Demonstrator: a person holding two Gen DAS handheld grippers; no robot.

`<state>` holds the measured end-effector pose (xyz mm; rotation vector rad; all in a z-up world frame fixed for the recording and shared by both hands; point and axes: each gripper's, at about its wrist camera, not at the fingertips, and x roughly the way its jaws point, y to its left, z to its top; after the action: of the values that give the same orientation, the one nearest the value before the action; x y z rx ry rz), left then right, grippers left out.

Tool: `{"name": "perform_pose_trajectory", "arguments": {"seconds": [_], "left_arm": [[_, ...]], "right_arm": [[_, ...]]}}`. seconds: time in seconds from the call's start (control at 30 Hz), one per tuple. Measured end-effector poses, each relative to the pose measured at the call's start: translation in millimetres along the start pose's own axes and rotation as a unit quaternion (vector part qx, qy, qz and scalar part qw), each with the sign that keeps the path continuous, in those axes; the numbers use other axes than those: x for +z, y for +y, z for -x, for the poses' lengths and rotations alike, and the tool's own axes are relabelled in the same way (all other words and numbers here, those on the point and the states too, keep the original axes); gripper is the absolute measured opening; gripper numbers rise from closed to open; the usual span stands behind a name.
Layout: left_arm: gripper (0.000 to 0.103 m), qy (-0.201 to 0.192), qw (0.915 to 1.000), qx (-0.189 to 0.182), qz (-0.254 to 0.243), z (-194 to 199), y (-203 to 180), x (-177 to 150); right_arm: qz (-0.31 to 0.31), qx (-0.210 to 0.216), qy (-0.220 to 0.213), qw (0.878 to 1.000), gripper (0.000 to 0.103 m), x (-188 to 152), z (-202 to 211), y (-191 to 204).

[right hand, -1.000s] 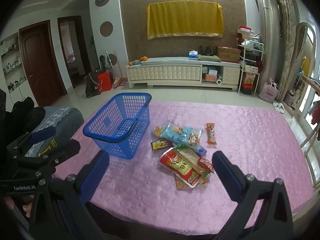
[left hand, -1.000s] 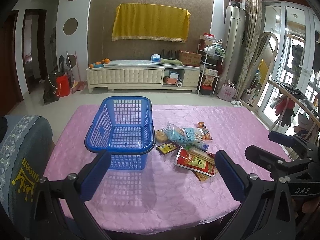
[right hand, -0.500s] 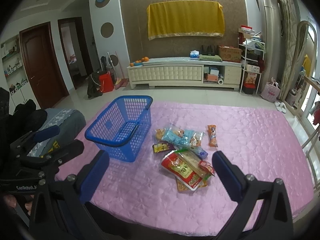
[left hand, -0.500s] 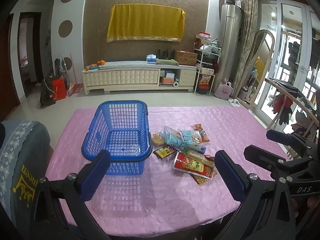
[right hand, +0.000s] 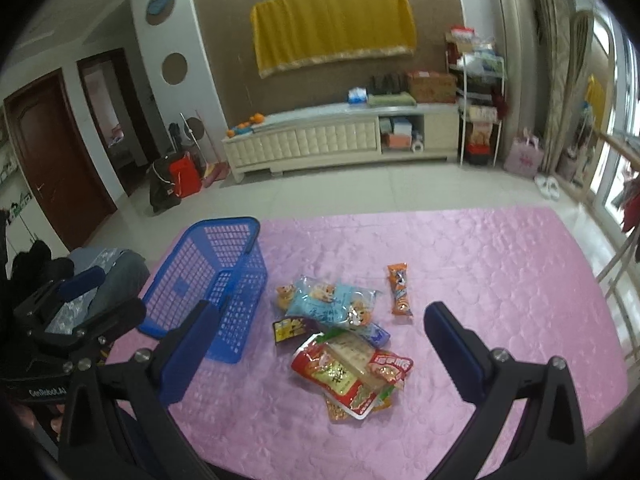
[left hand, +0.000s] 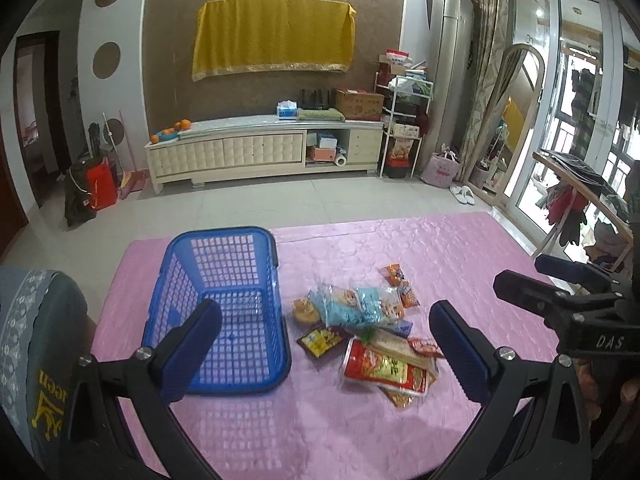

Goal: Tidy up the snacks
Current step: 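Move both tools toward the snack pile beside the blue basket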

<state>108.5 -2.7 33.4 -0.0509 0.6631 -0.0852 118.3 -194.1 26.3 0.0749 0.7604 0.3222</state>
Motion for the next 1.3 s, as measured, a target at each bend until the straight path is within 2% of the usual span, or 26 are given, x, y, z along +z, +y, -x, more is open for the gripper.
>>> {"name": "perform_pose_trajectory", "arguments": {"seconds": [0.13,0.27,0.47,0.53,0.63,0.77,1.0,1.1,1.2,1.3], "left_arm": [[0.103,0.023,0.9997,-0.003,-0.006,-30.0,-2.5,19.2],[0.103,0.050,0.9987,0.007,-0.009,-64.6,-3.1,34.5],[0.096,0.097,0.9952,-0.012,-0.010,-117.8,-5.8,46.1],[0.093,0.112,0.9934,-0.022,-0.012,-133.0,-9.7,44.2],[0.088,0.131,0.9910,-0.018,-0.019,-154.3,-14.5,38.6],[0.078,0.172,0.9848,-0.018,-0.019,-187.2,-16.9,21.1],[0.078,0.208,0.9779,-0.011,-0.014,-225.2,-11.4,2.7],[0.078,0.217,0.9761,-0.005,-0.012,-234.4,-5.8,-2.7],[0.078,0.210,0.9768,0.009,-0.040,-242.2,-15.4,-4.7],[0.078,0.209,0.9758,0.014,-0.062,-243.5,-21.5,-6.3]], "right_arm": [[-0.016,0.021,0.036,0.999,0.103,17.2,-29.6,-18.5],[-0.010,0.006,0.076,0.997,0.103,27.7,-63.4,-30.5],[0.005,0.011,0.112,0.994,0.103,36.0,-105.1,-46.0],[0.005,0.019,0.125,0.992,0.101,35.1,-120.3,-51.7],[-0.001,0.029,0.148,0.989,0.095,30.3,-141.4,-61.1],[-0.008,0.042,0.182,0.982,0.092,19.0,-169.5,-71.8],[-0.030,0.062,0.237,0.969,0.090,1.6,-215.3,-91.6],[-0.034,0.076,0.254,0.963,0.084,-3.3,-231.6,-95.5],[-0.047,0.104,0.275,0.955,0.083,-8.6,-247.8,-96.2],[-0.052,0.110,0.290,0.949,0.081,-13.2,-263.3,-96.7]]}}
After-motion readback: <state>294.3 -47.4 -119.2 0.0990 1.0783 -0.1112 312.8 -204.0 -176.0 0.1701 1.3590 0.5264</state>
